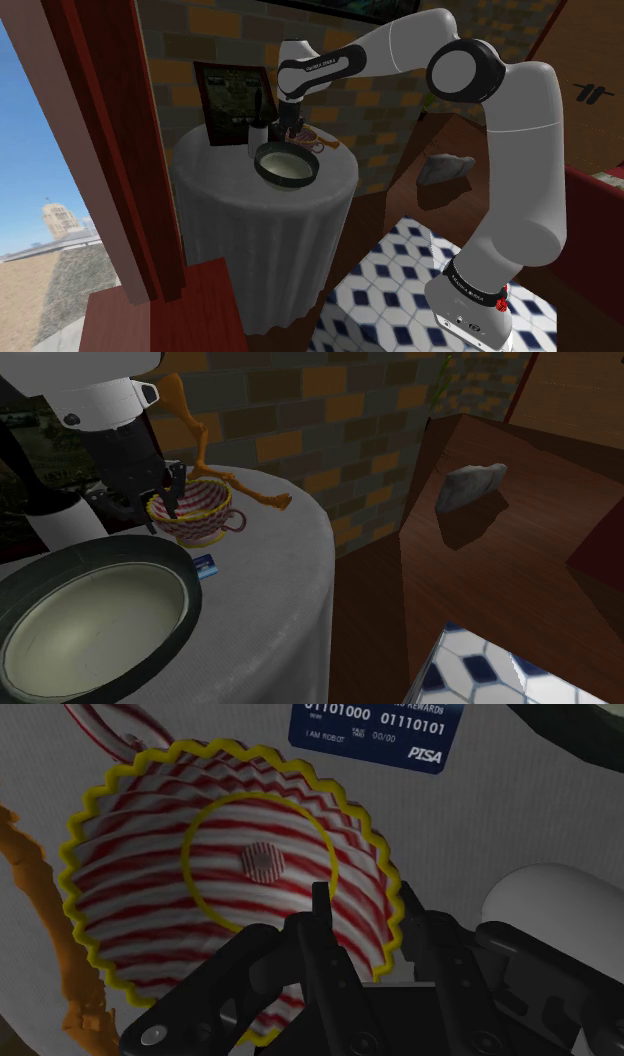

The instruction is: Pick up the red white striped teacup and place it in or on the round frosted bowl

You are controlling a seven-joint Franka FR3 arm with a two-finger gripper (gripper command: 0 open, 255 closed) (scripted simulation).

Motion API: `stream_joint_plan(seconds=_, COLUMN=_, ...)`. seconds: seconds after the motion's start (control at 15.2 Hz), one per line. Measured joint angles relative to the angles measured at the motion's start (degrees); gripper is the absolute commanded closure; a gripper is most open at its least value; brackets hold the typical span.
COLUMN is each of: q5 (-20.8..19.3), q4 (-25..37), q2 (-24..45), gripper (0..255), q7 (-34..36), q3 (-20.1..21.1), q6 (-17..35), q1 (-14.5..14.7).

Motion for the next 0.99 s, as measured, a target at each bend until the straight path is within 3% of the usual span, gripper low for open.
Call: stream_joint_plan(seconds=0.99, q5=0.26, q4=4.31, q2=-2.55, gripper=255, q7=-0.56, q3=0.08, q6=-6.90, q1=0.00)
